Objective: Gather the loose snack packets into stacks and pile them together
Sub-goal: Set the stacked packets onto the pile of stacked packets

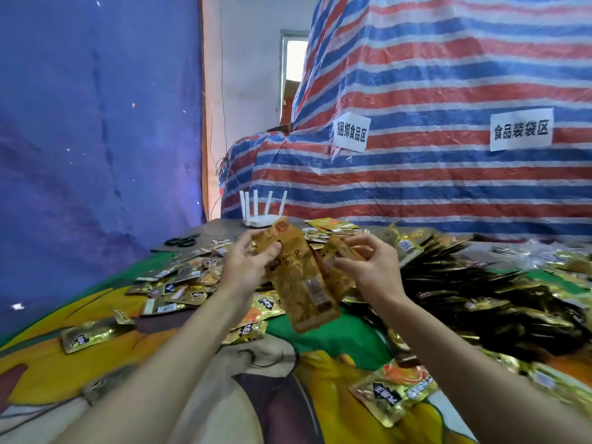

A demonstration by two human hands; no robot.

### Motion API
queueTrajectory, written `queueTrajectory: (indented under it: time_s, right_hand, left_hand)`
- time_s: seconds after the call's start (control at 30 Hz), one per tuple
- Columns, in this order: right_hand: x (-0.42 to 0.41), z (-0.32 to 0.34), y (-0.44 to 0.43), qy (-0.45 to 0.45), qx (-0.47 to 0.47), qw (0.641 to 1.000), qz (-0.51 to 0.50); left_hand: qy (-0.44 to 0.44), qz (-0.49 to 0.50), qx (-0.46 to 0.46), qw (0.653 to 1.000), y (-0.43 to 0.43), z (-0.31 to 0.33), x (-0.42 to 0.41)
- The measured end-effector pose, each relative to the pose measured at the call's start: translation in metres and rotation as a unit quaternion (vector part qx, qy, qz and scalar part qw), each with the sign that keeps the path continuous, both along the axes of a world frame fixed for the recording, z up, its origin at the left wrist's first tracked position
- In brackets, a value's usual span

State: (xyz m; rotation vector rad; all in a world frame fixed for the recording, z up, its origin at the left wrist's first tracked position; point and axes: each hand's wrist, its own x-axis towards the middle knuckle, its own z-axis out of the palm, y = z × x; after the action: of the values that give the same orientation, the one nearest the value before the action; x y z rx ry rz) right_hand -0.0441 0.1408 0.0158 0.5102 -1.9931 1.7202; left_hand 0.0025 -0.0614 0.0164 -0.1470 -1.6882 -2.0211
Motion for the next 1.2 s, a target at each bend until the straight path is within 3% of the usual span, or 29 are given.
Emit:
queueTrajectory:
  time_s: [0.27, 0.37, 0.47, 0.57, 0.67, 0.77, 0.9, 1.07, 1.2]
  right_hand:
    - [0.026, -0.031, 0.012, -0.094, -0.176, 0.977, 0.073]
    - [0.025, -0.041, 0.000, -0.121, -0.180, 0.974, 0.062]
    - [0.025, -0.043, -0.009, -0.091, -0.166, 0.982, 0.021]
    - [0.027, -0.046, -0.012, -0.060, -0.152, 0.986, 0.029]
    - [0.028, -0.046, -0.010, -0.097, -0.171, 0.978, 0.065]
    - [0.031, -0.048, -0.009, -0.124, -0.173, 0.974, 0.075]
    - [0.034, -0.052, -0.013, -0.091, -0.130, 0.984, 0.084]
    - [0.033, -0.063, -0.024, -0.115, -0.111, 0.983, 0.095]
    - [0.030, -0.061, -0.020, -0.159, -0.167, 0.968, 0.104]
  left_hand:
    - [0.006, -0.056, -0.108, 0.993, 0.062, -0.039, 0.003]
    - [-0.002, -0.061, -0.080, 0.995, 0.078, -0.051, -0.001]
    - [-0.038, -0.071, -0.020, 0.997, 0.081, -0.056, -0.003]
    - [-0.070, -0.102, -0.069, 0.990, 0.075, -0.061, 0.003]
    - [-0.062, -0.131, -0.068, 0.987, 0.075, -0.066, 0.006]
    - [0.007, -0.035, -0.106, 0.994, 0.076, -0.067, 0.005]
    - [0.090, 0.067, -0.100, 0.989, 0.072, -0.064, 0.003]
    - [0.021, -0.094, -0.079, 0.992, 0.073, -0.071, 0.003]
    - [0.027, -0.131, -0.061, 0.989, 0.072, -0.068, 0.004]
